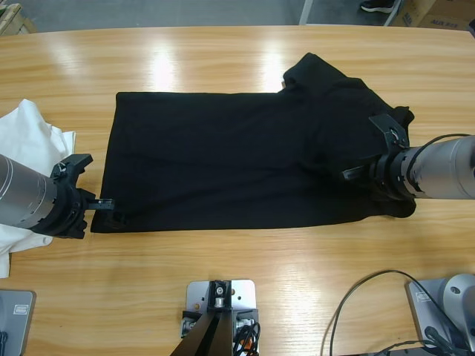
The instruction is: Fold clothes
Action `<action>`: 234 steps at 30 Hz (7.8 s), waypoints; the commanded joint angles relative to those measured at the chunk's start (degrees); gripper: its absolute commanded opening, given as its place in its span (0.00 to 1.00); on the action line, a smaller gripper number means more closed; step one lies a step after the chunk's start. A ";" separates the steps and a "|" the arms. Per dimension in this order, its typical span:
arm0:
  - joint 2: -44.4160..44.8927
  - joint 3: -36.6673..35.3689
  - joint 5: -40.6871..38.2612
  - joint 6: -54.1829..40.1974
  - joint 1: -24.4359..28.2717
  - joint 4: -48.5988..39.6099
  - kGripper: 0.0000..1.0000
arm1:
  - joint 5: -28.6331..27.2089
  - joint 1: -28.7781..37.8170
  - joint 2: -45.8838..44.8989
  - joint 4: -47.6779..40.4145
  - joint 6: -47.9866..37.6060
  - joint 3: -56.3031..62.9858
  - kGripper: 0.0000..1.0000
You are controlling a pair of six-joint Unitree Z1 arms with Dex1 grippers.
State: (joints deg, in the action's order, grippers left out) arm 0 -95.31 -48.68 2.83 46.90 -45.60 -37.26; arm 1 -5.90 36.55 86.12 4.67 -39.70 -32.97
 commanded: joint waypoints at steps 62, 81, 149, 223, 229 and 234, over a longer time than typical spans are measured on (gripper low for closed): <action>-2.07 4.21 -0.81 4.38 -3.71 3.78 0.97 | -1.92 2.83 12.70 13.78 -5.65 -3.15 0.68; 7.40 -5.34 -0.25 6.34 7.75 3.69 0.96 | 4.00 -17.86 2.26 39.25 14.09 -33.33 0.96; 9.39 19.94 -10.78 23.18 12.91 20.02 0.79 | 25.32 -47.01 4.63 -2.25 -1.43 8.01 0.00; 10.92 21.77 -7.67 29.41 1.66 12.90 0.00 | 22.91 -47.10 1.61 21.13 3.09 -1.57 0.00; 10.78 18.97 -7.53 29.07 1.66 13.88 0.90 | 19.57 -47.01 -2.93 27.97 -1.08 -5.15 1.00; 15.33 15.03 -5.15 24.96 1.66 13.80 0.97 | 20.22 -42.10 -13.62 34.14 -1.91 -10.59 1.00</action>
State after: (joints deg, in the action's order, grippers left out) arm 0 -84.83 -29.86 -4.95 75.87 -43.50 -23.78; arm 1 14.16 -9.63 83.54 32.86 -40.54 -38.51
